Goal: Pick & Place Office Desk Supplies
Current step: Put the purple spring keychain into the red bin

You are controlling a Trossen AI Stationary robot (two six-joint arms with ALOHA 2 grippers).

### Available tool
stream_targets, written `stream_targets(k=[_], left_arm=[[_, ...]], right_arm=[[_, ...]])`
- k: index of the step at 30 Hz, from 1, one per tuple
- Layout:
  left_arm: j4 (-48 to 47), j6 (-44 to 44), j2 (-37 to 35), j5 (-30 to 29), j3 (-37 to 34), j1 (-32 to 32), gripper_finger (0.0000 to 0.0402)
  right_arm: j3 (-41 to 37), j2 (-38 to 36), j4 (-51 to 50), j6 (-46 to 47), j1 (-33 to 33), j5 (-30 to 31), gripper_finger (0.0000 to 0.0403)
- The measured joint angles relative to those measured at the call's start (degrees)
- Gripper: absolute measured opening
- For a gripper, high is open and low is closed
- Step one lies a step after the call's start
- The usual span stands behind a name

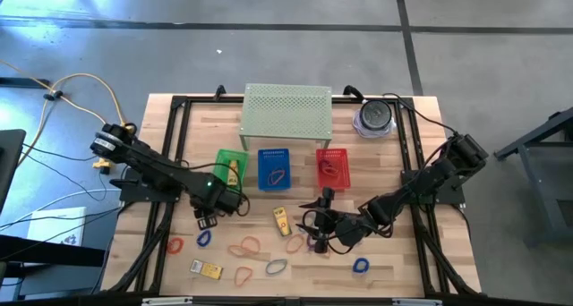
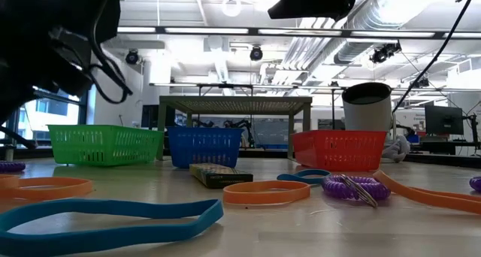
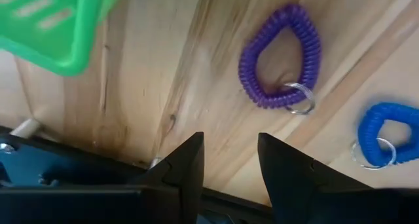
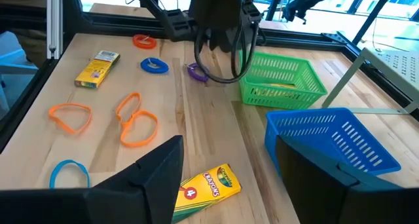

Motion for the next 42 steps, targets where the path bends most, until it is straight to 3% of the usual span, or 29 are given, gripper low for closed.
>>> stream_targets(k=[10,16,27,35,38,42], left_arm=[[9.2,-4.9,0.0,-0.8,-2.1,-2.4,0.0135],[9.0,-8.9,0.0,-5.6,-2.9,-3.8,0.0135],[18.2,-10.3,-0.2,-3.6,-7.1,-2.4,0.0135],[19.0,-16.1,-0.2,-2.8,-8.7,-3.5,0.0134],[19.0,-18.4,-0.2,-1.6,-8.8,-4.3,0.0116],[20.7,-20.2,-0.2,-2.5,-8.8,-6.0,0.0057]], right_arm=[[0.0,0.0,0.0,1.1,0.0,-2.5,0.0231],[0.0,0.0,0.0,1.1,0.0,-2.5,0.0231],[0.0,0.0,0.1,1.1,0.0,-2.4,0.0231],[0.0,0.0,0.1,1.1,0.0,-2.4,0.0231],[0.0,0.0,0.1,1.1,0.0,-2.4,0.0231],[0.0,0.0,0.1,1.1,0.0,-2.4,0.0231]])
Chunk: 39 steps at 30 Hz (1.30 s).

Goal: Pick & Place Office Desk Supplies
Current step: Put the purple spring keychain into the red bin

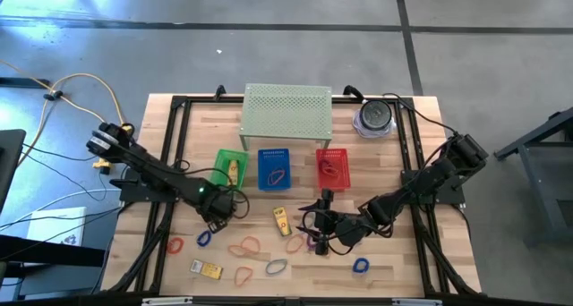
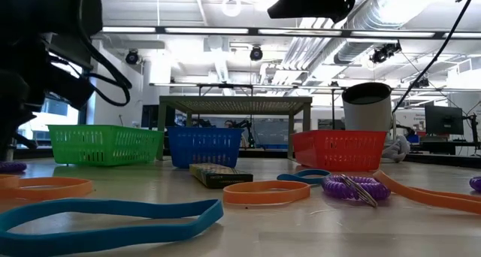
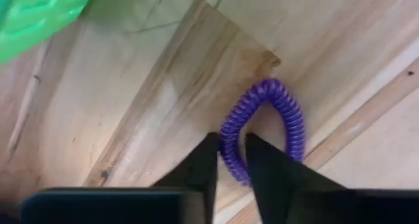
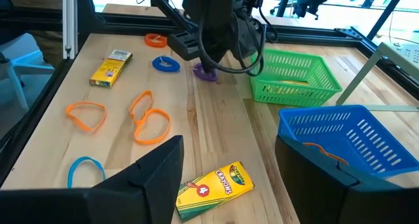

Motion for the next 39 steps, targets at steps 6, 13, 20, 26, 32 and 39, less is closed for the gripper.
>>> stream_targets(k=[6,13,20,26,32,39], left_arm=[[1.5,-6.7,0.1,-3.6,0.0,-3.3,0.0010],[-1.2,-9.7,0.5,-6.5,6.6,-7.6,0.0003],[-4.2,1.3,0.3,-18.9,18.5,-7.4,0.0002],[1.5,19.7,0.3,-35.6,24.5,-7.0,0.0002],[21.3,42.1,1.3,-42.4,24.6,-6.4,0.0001],[34.8,59.6,7.0,-49.4,24.7,-6.3,0.0001]], right_arm=[[0.0,0.0,0.1,0.0,0.0,0.0,0.0231],[0.0,0.0,0.5,0.0,0.0,-0.1,0.0231],[0.0,0.0,2.0,0.0,0.0,-0.1,0.0231],[0.0,0.0,3.0,0.0,0.0,-0.1,0.0231],[0.0,0.0,5.3,0.0,-0.4,0.2,0.0231],[0.0,0.0,8.6,8.7,-2.5,0.4,0.0231]])
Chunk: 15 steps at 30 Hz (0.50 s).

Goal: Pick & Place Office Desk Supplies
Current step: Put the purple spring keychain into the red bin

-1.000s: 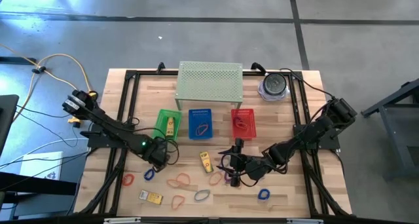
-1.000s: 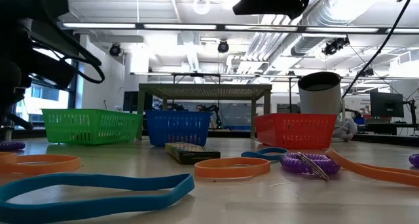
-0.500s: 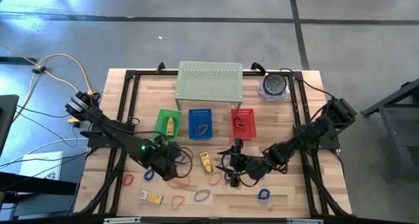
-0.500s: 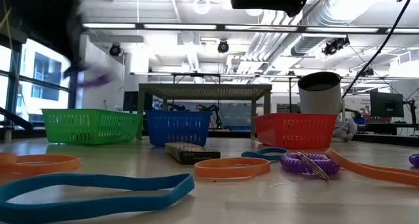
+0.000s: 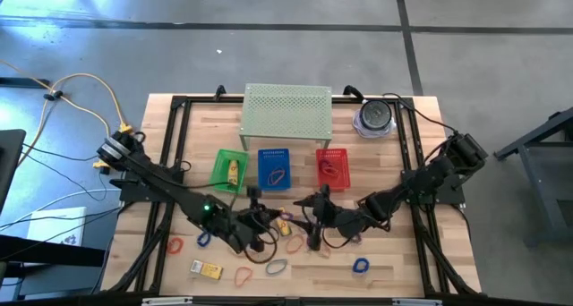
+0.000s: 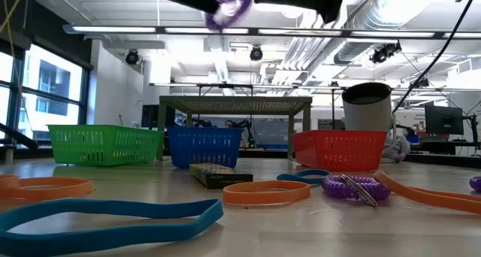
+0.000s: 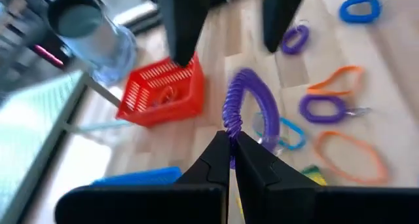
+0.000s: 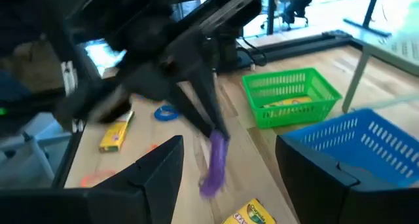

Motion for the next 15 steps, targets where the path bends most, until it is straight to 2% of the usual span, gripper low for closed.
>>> stream_targets(k=[5,10,15], left_arm=[[3.6,5.6,3.5,-1.9,0.0,0.0,0.0001],[4.1,5.9,4.2,-5.4,0.0,-0.2,0.0001],[4.6,6.1,4.2,-5.2,0.0,-0.5,0.0001]], right_arm=[[0.0,0.0,-2.5,3.9,-0.7,-0.5,0.0231],[0.0,1.2,-4.9,6.8,-1.0,-0.7,0.0231],[0.0,3.5,-3.5,7.6,-2.3,-3.6,0.0231]])
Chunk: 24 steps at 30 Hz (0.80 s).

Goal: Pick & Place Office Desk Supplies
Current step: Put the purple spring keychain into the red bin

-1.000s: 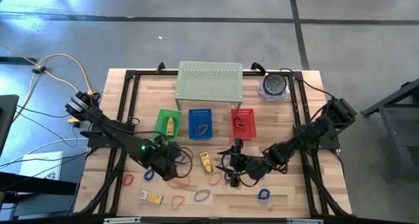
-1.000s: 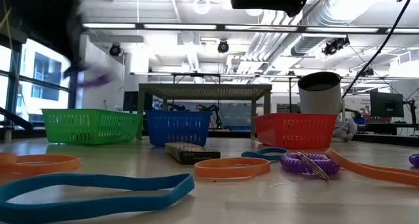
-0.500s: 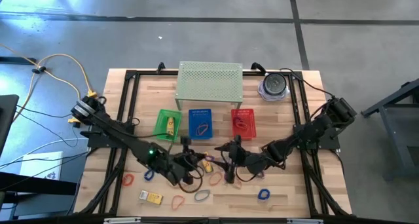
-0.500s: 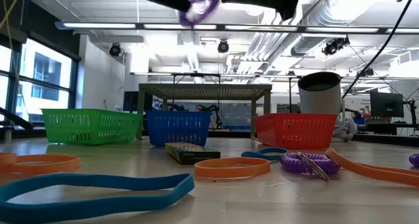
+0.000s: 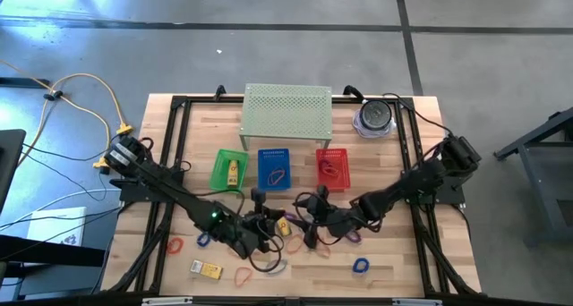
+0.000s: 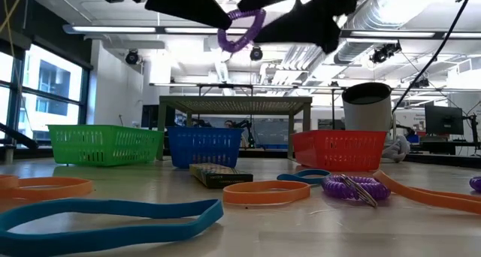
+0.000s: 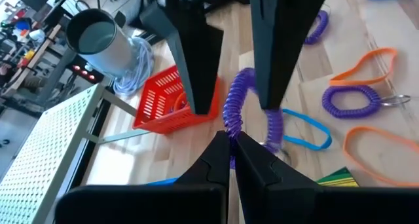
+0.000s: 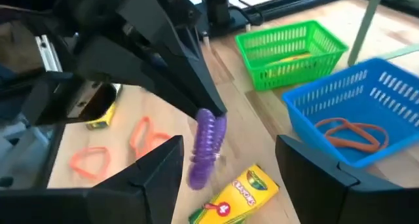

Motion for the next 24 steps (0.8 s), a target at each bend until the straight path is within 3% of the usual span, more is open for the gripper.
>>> stream_targets(k=[9,14,19,24], left_arm=[[1.0,0.8,0.0,0.0,0.0,0.0,0.0001],[1.2,0.9,0.0,0.1,0.0,0.0,0.0001],[1.2,0.9,0.0,0.1,0.0,0.0,0.0001],[1.2,0.9,0.0,0.1,0.0,0.0,0.0001]], right_arm=[[0.0,-0.1,0.6,0.0,-2.1,-4.5,0.0214],[0.0,-0.1,-0.8,-0.6,-2.2,-4.8,0.0143],[0.0,-0.1,-0.8,-3.5,-2.2,-6.2,0.0030],[0.0,-0.1,-0.8,-4.6,-1.9,-6.9,0.0013]])
